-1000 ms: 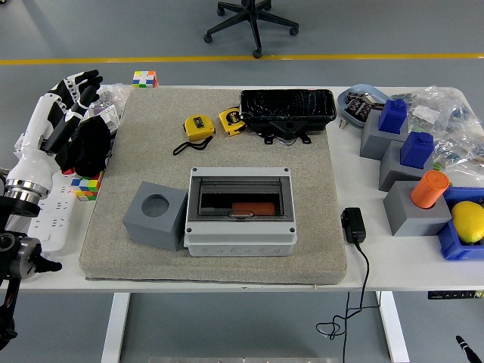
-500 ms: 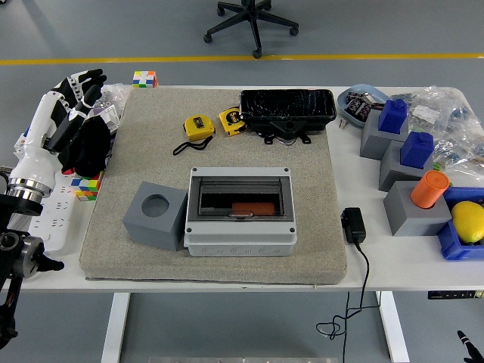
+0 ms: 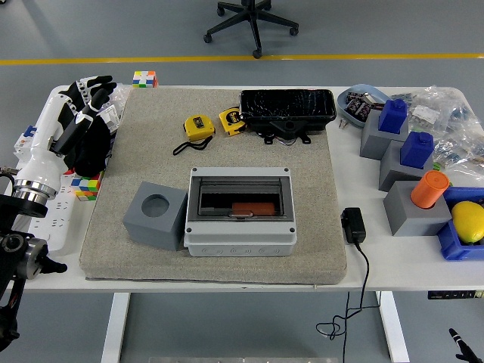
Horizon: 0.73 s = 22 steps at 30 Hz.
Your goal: Fetch the battery,place it into the box,close the lid of the box
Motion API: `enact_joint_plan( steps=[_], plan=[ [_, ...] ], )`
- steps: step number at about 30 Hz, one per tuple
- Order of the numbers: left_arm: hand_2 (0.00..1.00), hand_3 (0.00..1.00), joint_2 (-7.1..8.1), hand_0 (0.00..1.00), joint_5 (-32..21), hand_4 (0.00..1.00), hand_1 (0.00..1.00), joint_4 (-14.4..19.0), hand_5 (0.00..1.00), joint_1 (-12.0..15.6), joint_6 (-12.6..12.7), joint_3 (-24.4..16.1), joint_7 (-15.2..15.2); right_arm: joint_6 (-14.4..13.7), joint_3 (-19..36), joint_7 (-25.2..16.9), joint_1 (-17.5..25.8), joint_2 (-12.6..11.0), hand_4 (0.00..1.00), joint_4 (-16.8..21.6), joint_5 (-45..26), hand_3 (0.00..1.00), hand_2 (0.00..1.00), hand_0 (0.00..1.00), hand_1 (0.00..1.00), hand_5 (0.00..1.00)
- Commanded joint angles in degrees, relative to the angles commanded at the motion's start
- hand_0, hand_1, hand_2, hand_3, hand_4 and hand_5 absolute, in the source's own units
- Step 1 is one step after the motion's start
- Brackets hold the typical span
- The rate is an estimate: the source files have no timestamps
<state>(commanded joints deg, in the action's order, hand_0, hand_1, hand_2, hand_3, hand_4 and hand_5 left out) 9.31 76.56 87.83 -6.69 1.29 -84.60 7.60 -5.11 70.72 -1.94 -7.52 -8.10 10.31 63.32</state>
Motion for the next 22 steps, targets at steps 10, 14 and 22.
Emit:
enact_joint_plan(
  steps=[10,14,22],
  plan=[
    [0.732,0.716,0.05,0.780,0.1,0.998,0.788,0.0,0.759,-0.1,0.0,0.5,-0.1,0.0,-2.0,-0.1,0.1,-0.1,0.998,0.0,-1.4,0.822,0.784,0.831,0.809,0.977],
    [0.730,0.714,0.05,0.780,0.0,0.998,0.786,-0.1,0.754,-0.2,0.1,0.6,-0.1,0.0,-2.9,-0.1,0.0,0.0,0.998,0.0,-1.9,0.822,0.784,0.830,0.809,0.979],
    [0.728,0.710,0.14,0.778,0.1,0.998,0.785,-0.1,0.752,-0.1,-0.3,0.6,0.0,0.1,2.6,1.8,0.2,0.3,0.998,0.0,3.4,0.822,0.784,0.829,0.809,0.980]
  ],
)
